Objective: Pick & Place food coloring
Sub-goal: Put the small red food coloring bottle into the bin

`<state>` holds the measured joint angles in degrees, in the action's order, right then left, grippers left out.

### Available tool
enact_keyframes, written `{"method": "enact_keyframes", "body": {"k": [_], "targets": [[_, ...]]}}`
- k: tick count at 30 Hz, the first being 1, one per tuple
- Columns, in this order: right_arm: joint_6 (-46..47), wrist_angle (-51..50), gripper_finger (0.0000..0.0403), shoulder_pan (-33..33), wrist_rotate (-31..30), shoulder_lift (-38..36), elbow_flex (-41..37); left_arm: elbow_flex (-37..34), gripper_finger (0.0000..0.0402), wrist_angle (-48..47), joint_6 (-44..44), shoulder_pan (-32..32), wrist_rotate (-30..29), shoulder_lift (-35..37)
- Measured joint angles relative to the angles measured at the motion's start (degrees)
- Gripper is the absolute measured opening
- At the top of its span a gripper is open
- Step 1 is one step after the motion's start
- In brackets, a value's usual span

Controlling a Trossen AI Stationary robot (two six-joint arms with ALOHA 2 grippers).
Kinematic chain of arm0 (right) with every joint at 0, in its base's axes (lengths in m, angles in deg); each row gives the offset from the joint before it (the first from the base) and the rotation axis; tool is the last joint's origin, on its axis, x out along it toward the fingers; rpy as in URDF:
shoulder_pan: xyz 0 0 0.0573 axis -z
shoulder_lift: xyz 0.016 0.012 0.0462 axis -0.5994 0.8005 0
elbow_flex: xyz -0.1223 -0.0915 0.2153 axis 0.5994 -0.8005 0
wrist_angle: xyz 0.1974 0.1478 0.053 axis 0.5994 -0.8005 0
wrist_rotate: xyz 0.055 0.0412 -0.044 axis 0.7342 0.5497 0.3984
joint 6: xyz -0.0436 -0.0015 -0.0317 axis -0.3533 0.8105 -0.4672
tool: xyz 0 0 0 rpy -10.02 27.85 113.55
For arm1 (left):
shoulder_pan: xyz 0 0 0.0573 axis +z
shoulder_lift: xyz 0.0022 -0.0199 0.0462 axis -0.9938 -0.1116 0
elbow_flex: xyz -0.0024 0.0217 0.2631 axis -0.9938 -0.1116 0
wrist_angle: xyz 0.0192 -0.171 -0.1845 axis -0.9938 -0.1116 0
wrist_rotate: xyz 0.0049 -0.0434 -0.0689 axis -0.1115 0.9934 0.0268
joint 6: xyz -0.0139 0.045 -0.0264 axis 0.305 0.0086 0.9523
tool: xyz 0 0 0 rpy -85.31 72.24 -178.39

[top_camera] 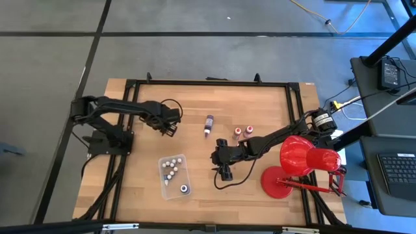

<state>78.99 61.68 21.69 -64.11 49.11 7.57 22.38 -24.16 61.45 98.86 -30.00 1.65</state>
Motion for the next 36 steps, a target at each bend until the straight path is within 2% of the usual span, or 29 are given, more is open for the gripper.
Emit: {"method": "enact_keyframes", "body": {"k": [10,18,26,30,36], "targets": [[0.0,0.0,0.0255,0.0,0.0,0.0,0.0,0.0,0.0131,1.3,-3.7,1.7,0.3,-2.0],[0.0,0.0,0.0255,0.0,0.0,0.0,0.0,0.0,0.0084,1.2,-4.1,1.7,3.2,-2.0],[0.0,0.0,0.0255,0.0,0.0,0.0,0.0,0.0,0.0043,1.1,-8.0,1.7,1.6,-1.9],[0.0,-0.1,0.0255,0.0,0.0,0.0,0.0,0.0,0.0044,0.7,-8.4,1.2,1.3,0.5],[0.0,-0.7,0.0255,0.0,0.0,0.0,0.0,0.0,0.0044,0.5,-8.2,-3.0,4.6,9.4]]}}
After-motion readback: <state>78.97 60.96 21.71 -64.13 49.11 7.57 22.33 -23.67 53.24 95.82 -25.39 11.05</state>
